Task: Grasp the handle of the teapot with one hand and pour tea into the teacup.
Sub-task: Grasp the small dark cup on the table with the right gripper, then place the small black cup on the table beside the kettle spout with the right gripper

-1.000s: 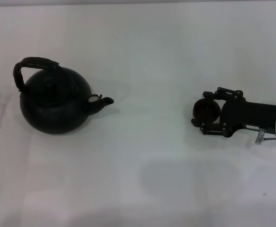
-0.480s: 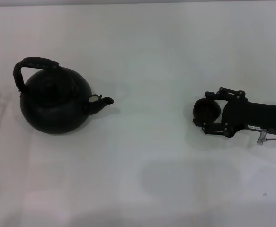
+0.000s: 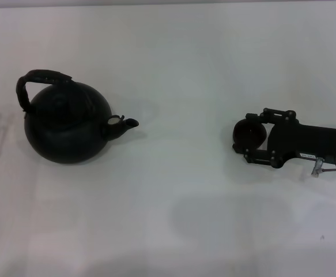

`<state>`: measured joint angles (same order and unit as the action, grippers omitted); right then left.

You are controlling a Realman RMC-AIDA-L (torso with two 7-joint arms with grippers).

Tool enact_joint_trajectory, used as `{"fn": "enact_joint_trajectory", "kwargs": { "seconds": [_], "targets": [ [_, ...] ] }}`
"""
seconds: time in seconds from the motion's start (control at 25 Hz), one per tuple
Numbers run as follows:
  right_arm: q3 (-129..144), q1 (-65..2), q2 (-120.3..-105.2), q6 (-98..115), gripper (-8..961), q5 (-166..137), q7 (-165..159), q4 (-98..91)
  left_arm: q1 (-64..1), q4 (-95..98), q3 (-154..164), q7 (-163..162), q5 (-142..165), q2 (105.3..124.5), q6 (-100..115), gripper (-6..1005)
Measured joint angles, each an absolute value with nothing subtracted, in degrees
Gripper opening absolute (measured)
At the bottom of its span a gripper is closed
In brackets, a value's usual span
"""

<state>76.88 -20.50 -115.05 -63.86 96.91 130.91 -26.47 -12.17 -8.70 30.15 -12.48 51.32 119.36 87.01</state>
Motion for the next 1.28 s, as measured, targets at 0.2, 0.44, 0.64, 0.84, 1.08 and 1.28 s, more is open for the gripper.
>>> {"fn": "enact_joint_trajectory", "kwargs": {
  "seconds": [0.2,0.44,0.64,0.84,1.08,1.28],
  "targets": [
    [76.26,-20.28,-114.98,-67.99,735,97.61,129.68,-28.16,-12.20,-8.78,30.14,-12.48,51.32,119.36,87.01,768],
    [76.61,-20.80,-115.24,-69.74,737,97.70,126.95,-30.26,-12.30,-8.90,30.14,-12.48,51.32,119.40,87.01,768],
    [80.90,-22.53,-115.47,-69.71,739,100.36,126.99,-30.40,-12.55,-9.11,30.14,-12.48,51.38,119.44,87.01,767],
    [87.07,-23.99,-115.55,-66.50,740,104.60,127.18,-30.40,-12.75,-9.16,30.15,-12.48,51.41,119.52,87.03,767],
    [95.93,-26.21,-115.69,-59.52,742,109.29,126.48,-30.59,-12.97,-9.16,30.14,-12.48,51.49,119.54,87.07,766],
    [102.86,-26.68,-115.75,-52.46,744,113.04,126.47,-31.89,-12.98,-9.23,30.14,-12.48,51.65,119.53,87.10,767]
  ]
}}
